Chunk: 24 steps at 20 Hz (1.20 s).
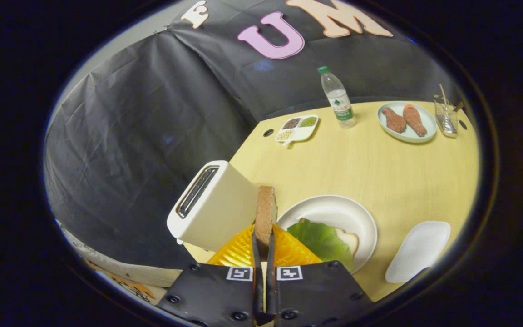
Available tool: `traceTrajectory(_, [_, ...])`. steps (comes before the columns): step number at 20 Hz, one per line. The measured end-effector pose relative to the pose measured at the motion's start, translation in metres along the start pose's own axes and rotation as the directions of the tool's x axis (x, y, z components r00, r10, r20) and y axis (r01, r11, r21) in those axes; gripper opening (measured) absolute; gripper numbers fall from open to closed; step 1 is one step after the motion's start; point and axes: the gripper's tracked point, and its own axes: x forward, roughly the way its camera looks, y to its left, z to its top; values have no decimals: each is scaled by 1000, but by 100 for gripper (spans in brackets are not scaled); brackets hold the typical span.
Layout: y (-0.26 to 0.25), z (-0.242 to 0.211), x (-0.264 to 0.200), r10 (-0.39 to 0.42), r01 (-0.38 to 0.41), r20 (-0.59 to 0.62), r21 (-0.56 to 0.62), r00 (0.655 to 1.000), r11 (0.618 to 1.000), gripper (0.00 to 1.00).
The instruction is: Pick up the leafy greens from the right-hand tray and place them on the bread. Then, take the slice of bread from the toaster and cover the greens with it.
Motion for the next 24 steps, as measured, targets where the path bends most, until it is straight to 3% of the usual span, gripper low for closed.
traceTrajectory(10, [-57, -28, -5, -88, 92, -45, 84, 995, 992, 8])
traceTrajectory(16, [-84, -46, -6, -139, 143, -83, 53, 987, 988, 54])
traceTrajectory(22, [-95, -28, -28, -161, 162, -23, 49, 987, 986, 99])
traceTrajectory(24, [-98, -15, -35, -177, 176, 26, 30, 984, 984, 100])
